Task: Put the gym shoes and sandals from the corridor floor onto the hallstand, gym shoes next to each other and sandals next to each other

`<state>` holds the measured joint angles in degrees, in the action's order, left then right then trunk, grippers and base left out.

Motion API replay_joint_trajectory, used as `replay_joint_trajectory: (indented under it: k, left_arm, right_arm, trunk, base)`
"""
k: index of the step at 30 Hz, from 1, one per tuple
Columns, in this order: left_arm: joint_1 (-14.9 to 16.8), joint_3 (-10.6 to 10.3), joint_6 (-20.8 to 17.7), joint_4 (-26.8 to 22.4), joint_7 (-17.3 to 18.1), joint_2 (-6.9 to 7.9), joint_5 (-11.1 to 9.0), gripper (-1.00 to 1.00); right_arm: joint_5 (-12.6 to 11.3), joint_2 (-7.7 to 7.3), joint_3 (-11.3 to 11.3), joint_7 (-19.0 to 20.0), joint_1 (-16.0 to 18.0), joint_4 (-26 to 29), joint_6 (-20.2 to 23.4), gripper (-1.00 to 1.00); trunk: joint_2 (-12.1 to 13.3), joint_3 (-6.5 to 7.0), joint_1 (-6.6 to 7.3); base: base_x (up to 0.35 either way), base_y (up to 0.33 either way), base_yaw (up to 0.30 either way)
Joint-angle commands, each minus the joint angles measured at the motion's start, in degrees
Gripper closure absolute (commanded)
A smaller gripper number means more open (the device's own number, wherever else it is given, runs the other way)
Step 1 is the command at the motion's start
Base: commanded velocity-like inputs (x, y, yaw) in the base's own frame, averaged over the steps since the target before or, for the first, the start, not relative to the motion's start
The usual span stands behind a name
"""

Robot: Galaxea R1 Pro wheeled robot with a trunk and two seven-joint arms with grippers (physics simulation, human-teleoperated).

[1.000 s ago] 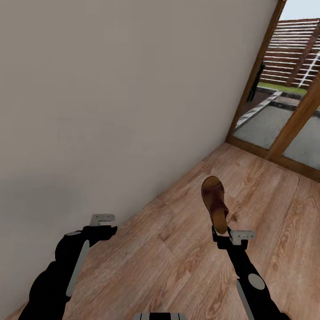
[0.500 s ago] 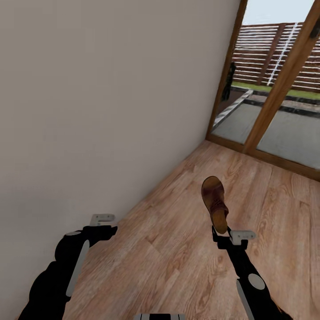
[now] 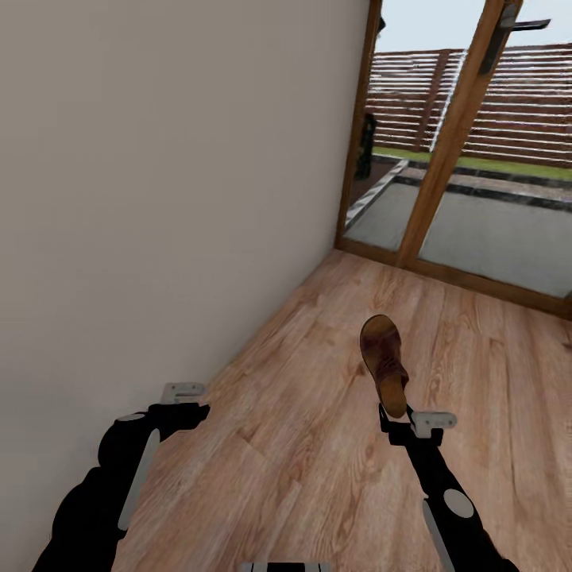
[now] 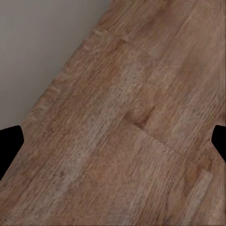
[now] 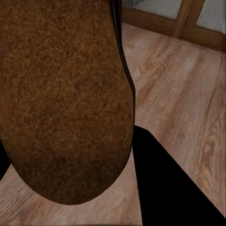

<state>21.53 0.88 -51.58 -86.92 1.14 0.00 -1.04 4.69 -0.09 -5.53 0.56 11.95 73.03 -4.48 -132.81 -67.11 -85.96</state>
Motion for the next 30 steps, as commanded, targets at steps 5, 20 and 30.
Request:
replay_joint_trajectory:
  k: [5,20,30]
  left_arm:
    - [0.0,0.0,0.0,0.0,0.0,0.0,-0.01,-1.0]
    - [0.0,0.0,0.01,0.0,0.0,0.0,-0.01,-1.0]
    - [0.0,0.0,-0.01,0.0,0.0,0.0,-0.01,-1.0]
  right_arm:
    - [-0.21,0.0,0.0,0.05,0.0,0.01,0.0,1.0]
    - [-0.21,0.0,0.0,0.05,0.0,0.01,0.0,1.0]
    - [-0.21,0.02,0.0,0.05,0.0,0.01,0.0,1.0]
  trunk:
    - [0.0,0.22,0.0]
    - [0.0,0.88,0.0]
    - [0.0,1.32,0.0]
  base:
    - [0.0,0.0,-0.27]
    - [0.0,0.0,-0.27]
    - [0.0,0.0,-0.27]
